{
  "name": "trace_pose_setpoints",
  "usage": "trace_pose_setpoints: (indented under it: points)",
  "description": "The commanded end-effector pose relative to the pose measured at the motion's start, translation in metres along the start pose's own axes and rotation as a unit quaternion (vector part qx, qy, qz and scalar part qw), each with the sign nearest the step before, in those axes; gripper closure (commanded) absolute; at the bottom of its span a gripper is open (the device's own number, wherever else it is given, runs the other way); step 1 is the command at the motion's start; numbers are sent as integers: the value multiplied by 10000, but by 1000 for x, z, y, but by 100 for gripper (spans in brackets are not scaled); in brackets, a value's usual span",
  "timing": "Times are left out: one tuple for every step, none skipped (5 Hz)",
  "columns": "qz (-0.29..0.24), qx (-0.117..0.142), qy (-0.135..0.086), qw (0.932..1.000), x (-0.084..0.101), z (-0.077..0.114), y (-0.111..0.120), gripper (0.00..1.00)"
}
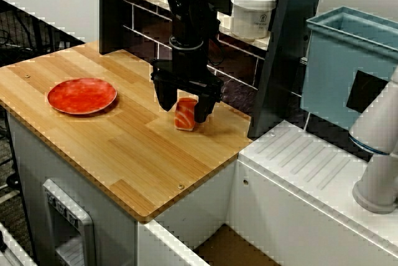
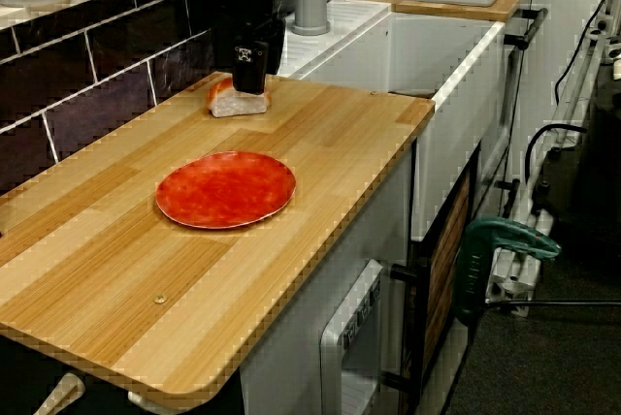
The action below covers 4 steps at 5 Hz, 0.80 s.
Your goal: Put the object on the plate
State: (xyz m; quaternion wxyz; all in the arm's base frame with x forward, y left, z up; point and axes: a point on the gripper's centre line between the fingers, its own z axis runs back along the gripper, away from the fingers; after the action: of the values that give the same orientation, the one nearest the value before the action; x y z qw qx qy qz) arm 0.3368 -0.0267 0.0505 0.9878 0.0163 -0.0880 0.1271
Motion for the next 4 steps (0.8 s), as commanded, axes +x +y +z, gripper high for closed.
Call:
trace_pose_setpoints:
  points:
    - [99, 37, -180, 9998, 21, 4, 7, 0]
    - [70, 157, -121, 9998, 24, -3, 11, 0]
    - [80, 218, -69, 9997, 21, -11, 13, 0]
    - [44, 184, -43, 9998, 17, -10, 11, 100]
